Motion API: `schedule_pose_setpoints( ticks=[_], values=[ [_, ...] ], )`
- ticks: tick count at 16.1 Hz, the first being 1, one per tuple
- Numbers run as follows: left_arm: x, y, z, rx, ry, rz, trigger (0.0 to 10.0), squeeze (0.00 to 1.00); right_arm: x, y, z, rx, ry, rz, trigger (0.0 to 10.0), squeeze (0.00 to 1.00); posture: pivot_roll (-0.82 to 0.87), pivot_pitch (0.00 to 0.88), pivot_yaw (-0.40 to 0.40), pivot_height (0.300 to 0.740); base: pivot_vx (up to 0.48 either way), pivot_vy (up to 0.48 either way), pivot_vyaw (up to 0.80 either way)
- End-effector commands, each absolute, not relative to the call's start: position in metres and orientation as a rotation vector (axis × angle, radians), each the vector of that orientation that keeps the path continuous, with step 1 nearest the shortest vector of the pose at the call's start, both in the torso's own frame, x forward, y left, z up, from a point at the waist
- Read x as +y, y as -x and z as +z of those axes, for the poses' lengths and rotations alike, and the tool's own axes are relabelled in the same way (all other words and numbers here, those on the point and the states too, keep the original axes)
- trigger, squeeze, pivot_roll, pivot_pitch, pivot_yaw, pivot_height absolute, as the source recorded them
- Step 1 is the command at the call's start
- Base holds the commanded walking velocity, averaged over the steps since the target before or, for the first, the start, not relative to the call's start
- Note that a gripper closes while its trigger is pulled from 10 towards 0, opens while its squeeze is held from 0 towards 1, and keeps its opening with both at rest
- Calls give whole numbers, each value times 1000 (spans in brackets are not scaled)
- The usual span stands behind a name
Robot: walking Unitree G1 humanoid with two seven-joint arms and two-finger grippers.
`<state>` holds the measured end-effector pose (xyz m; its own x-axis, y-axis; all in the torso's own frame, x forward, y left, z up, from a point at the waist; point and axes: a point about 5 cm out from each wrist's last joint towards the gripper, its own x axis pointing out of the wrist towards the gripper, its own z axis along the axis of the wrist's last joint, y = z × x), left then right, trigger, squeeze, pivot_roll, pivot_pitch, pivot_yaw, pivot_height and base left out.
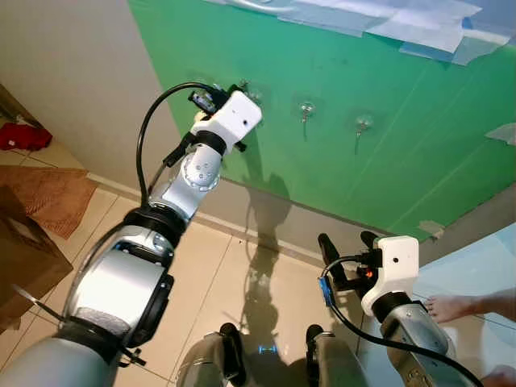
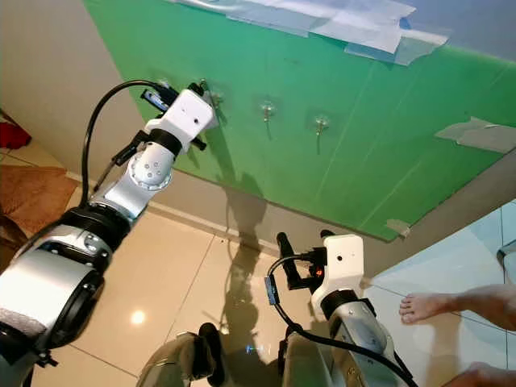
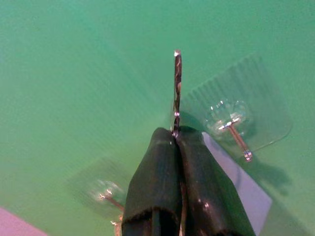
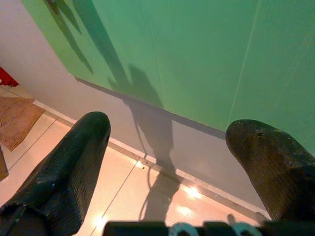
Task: Hang keys on a hook
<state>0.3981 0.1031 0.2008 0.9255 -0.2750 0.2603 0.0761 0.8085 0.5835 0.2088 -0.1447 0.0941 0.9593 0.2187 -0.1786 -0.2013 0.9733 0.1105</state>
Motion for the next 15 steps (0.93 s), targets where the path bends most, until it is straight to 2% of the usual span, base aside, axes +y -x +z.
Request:
schedule_pose_setpoints(
  ticks=[1, 3, 7, 11, 13, 15],
  values=[
    [108, -399, 197, -296, -516, -190, 10000, 0, -145, -206, 90, 215, -94, 211, 10000, 0, -318, 232, 57, 740, 0, 0, 0],
    [116, -403, 195, -217, -385, -160, 10000, 0, -146, -206, 90, 216, -92, 212, 10000, 4, -318, 232, 55, 740, 0, 0, 0],
    [118, -402, 196, -231, -431, -171, 10000, 0, -145, -206, 90, 215, -91, 212, 10000, 4, -319, 230, 55, 740, 0, 0, 0],
    [103, -395, 196, -326, -599, -237, 10000, 0, -145, -205, 89, 216, -93, 212, 10000, 4, -318, 232, 57, 740, 0, 0, 0],
    [94, -392, 196, -391, -741, -279, 10000, 0, -145, -206, 89, 216, -93, 212, 10000, 0, -320, 233, 58, 740, 0, 0, 0],
    [90, -391, 194, -397, -803, -295, 10000, 0, -145, -206, 90, 215, -92, 212, 10000, 4, -321, 232, 58, 740, 0, 0, 0]
  ],
)
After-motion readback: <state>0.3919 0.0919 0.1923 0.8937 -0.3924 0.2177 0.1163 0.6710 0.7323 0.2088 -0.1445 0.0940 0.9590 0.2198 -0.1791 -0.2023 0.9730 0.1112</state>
